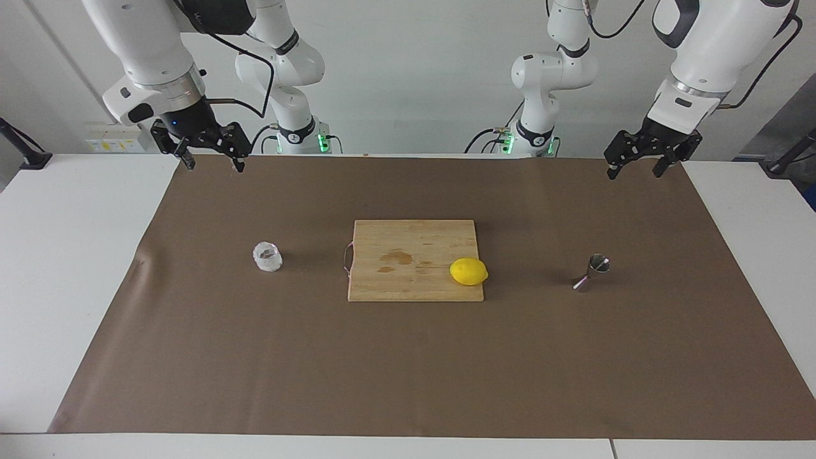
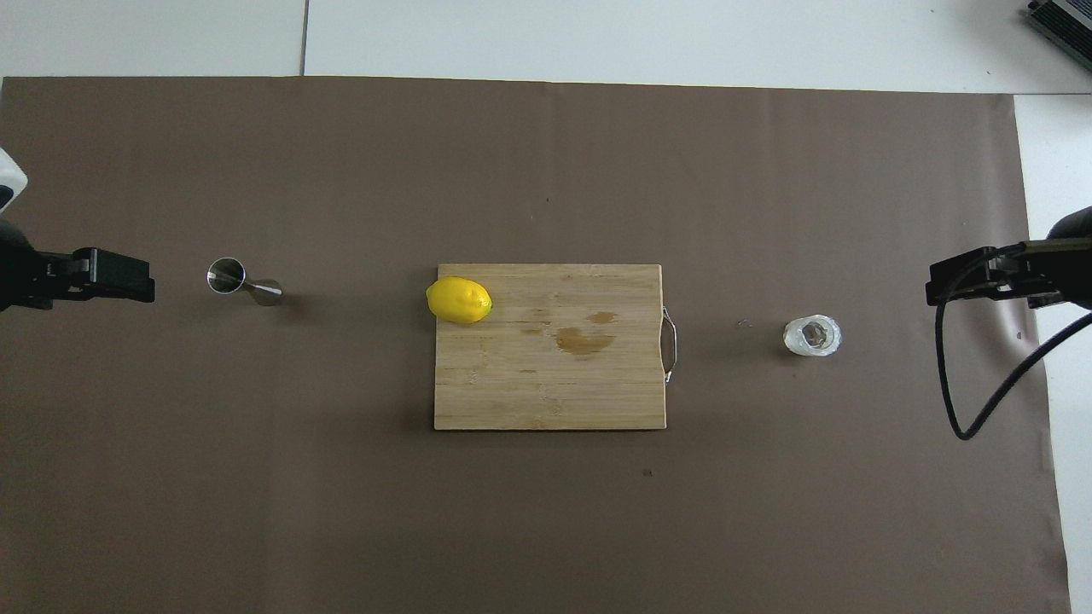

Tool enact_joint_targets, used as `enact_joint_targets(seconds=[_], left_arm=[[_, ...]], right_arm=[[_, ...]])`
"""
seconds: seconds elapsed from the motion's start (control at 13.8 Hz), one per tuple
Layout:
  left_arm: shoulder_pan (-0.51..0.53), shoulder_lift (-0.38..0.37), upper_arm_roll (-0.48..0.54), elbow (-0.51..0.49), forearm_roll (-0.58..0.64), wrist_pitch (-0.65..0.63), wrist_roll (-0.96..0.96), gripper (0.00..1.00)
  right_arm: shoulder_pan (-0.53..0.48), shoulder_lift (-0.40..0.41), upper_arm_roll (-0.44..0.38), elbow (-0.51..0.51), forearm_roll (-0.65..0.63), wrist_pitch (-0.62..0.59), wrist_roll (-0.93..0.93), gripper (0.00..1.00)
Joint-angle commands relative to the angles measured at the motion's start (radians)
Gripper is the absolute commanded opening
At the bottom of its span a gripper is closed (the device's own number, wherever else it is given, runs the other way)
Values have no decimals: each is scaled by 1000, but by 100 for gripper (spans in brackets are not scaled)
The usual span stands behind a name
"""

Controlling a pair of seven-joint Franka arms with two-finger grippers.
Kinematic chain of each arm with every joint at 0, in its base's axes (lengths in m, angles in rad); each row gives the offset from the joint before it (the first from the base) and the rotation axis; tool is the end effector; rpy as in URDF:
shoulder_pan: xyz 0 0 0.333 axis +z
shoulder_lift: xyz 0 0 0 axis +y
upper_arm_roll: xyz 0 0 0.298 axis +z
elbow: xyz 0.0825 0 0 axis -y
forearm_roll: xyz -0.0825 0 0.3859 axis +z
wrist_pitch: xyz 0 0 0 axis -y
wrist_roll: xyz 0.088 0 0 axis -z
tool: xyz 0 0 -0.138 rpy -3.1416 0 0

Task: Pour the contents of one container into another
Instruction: 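Move the left gripper toward the small steel cup and open it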

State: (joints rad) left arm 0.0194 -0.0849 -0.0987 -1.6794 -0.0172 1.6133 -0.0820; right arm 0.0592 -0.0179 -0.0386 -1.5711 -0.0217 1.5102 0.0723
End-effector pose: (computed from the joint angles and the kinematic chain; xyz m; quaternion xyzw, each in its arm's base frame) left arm 0.5334 -0.0465 0.5737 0.9999 0.0018 0.0088 0.0051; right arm 0.5435 0.0079 0.5801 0.9994 -0.0263 -0.0210 0.0115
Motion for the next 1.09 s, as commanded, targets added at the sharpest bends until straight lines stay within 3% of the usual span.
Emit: enact_joint_targets(seconds=[0.0, 1.02], left_arm=[[-1, -12, -2, 1, -7, -15, 18, 100], [-15, -15, -7, -5, -7, -39, 11, 100]], right_arm=[[-10, -20, 2, -21, 23, 1, -17, 100], [-10, -20, 2, -21, 25, 1, -17, 100]])
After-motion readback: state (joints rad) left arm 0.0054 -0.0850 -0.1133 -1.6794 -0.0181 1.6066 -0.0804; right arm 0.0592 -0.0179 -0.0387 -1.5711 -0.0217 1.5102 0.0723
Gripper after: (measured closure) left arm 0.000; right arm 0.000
